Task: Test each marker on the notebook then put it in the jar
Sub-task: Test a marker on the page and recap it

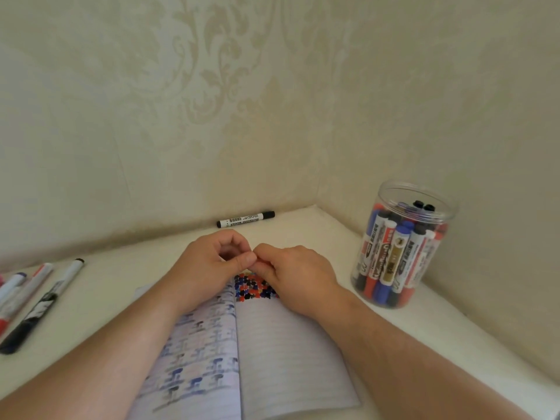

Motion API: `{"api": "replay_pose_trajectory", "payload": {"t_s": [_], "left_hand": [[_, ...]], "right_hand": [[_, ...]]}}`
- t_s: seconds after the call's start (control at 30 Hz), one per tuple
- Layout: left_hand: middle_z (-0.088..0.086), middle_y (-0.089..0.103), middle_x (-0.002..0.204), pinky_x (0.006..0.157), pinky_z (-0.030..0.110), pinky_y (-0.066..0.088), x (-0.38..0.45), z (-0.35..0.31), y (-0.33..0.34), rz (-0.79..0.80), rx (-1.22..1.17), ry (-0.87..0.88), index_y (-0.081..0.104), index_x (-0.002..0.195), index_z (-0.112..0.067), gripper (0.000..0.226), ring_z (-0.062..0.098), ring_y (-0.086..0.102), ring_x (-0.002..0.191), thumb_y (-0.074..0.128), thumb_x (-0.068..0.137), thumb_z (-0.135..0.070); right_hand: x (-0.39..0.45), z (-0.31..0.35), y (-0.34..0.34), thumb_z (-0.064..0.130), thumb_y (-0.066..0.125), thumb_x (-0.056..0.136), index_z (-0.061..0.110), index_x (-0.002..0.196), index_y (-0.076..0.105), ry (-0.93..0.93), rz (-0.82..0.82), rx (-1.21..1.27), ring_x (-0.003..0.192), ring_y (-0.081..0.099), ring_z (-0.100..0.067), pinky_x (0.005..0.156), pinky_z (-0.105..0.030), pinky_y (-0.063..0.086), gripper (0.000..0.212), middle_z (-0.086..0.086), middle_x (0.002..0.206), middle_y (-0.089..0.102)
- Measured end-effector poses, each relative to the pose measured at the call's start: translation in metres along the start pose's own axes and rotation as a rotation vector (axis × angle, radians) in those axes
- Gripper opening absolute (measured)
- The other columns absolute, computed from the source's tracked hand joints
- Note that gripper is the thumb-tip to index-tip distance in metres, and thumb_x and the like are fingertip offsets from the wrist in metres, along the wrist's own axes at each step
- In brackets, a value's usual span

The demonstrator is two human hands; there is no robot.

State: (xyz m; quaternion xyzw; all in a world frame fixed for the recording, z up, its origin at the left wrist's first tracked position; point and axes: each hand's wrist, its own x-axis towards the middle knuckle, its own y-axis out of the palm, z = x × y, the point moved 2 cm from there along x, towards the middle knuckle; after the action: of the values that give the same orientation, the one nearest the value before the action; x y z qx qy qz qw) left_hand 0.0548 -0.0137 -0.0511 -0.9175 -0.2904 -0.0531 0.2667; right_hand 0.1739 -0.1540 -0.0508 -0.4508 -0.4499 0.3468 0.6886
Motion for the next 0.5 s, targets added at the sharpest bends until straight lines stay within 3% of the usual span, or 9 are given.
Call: {"api": "replay_pose_trajectory", "payload": {"t_s": [0.07, 0.2, 0.3, 0.33, 0.4, 0.47, 0.5], "left_hand": [[-0.007, 0.078, 0.084, 0.077, 0.028, 0.046, -0.001, 0.0, 0.0, 0.006, 0.001, 0.003, 0.07, 0.088, -0.028, 0.009, 0.005, 0.064, 0.073, 0.078, 0.091, -0.027], [-0.013, 0.074, 0.081, 0.08, 0.035, 0.048, 0.001, 0.0, 0.0, -0.033, -0.063, 0.014, 0.065, 0.098, -0.03, 0.007, 0.008, 0.062, 0.075, 0.066, 0.1, -0.023], [-0.023, 0.058, 0.068, 0.079, 0.036, 0.044, 0.002, 0.002, -0.004, -0.081, -0.012, 0.009, 0.062, 0.103, -0.034, 0.023, 0.005, 0.06, 0.077, 0.045, 0.108, -0.02], [-0.026, 0.06, 0.075, 0.085, 0.035, 0.045, 0.002, 0.001, -0.003, -0.057, 0.038, 0.029, 0.062, 0.099, -0.037, 0.03, -0.002, 0.06, 0.083, 0.042, 0.108, -0.017], [-0.019, 0.063, 0.097, 0.093, 0.033, 0.046, 0.001, 0.001, 0.0, 0.018, 0.186, 0.079, 0.064, 0.093, -0.043, 0.04, -0.003, 0.058, 0.093, 0.042, 0.106, -0.012], [-0.01, 0.055, 0.099, 0.091, 0.035, 0.048, 0.0, 0.0, 0.004, 0.094, 0.336, 0.106, 0.065, 0.091, -0.047, 0.04, 0.006, 0.057, 0.091, 0.043, 0.105, -0.017], [-0.011, 0.053, 0.098, 0.089, 0.036, 0.049, -0.001, -0.001, 0.006, 0.126, 0.39, 0.113, 0.065, 0.091, -0.047, 0.037, 0.006, 0.057, 0.089, 0.045, 0.104, -0.019]], "right_hand": [[0.0, -0.001, -0.004, 0.066, 0.034, 0.104, 0.034, 0.112, 0.053, 0.008, 0.018, -0.011, 0.082, 0.063, -0.027, 0.059, -0.037, 0.042, 0.039, 0.002, 0.09, 0.07], [0.0, 0.003, -0.016, 0.067, 0.043, 0.102, 0.03, 0.117, 0.038, 0.079, 0.074, 0.088, 0.089, 0.06, -0.023, 0.066, -0.038, 0.042, 0.04, 0.003, 0.104, 0.067], [-0.007, 0.001, -0.036, 0.042, 0.05, 0.105, 0.029, 0.102, 0.035, 0.194, -0.075, 0.324, 0.077, 0.05, -0.012, 0.06, -0.033, 0.036, 0.02, 0.01, 0.093, 0.057], [-0.009, -0.001, -0.046, 0.027, 0.05, 0.105, 0.028, 0.097, 0.042, 0.247, -0.16, 0.455, 0.072, 0.05, -0.009, 0.058, -0.029, 0.037, 0.011, 0.009, 0.086, 0.058], [-0.013, -0.003, -0.068, 0.0, 0.041, 0.098, 0.027, 0.094, 0.064, 0.347, -0.271, 0.88, 0.074, 0.056, -0.007, 0.067, -0.025, 0.045, 0.035, 0.003, 0.085, 0.067], [-0.017, -0.009, -0.084, -0.016, 0.035, 0.09, 0.021, 0.1, 0.076, 0.349, -0.227, 1.34, 0.084, 0.063, -0.016, 0.075, -0.032, 0.051, 0.056, -0.004, 0.092, 0.073], [-0.02, -0.012, -0.09, -0.019, 0.039, 0.092, 0.02, 0.104, 0.078, 0.317, -0.19, 1.478, 0.084, 0.064, -0.018, 0.075, -0.034, 0.052, 0.056, -0.006, 0.093, 0.073]]}}
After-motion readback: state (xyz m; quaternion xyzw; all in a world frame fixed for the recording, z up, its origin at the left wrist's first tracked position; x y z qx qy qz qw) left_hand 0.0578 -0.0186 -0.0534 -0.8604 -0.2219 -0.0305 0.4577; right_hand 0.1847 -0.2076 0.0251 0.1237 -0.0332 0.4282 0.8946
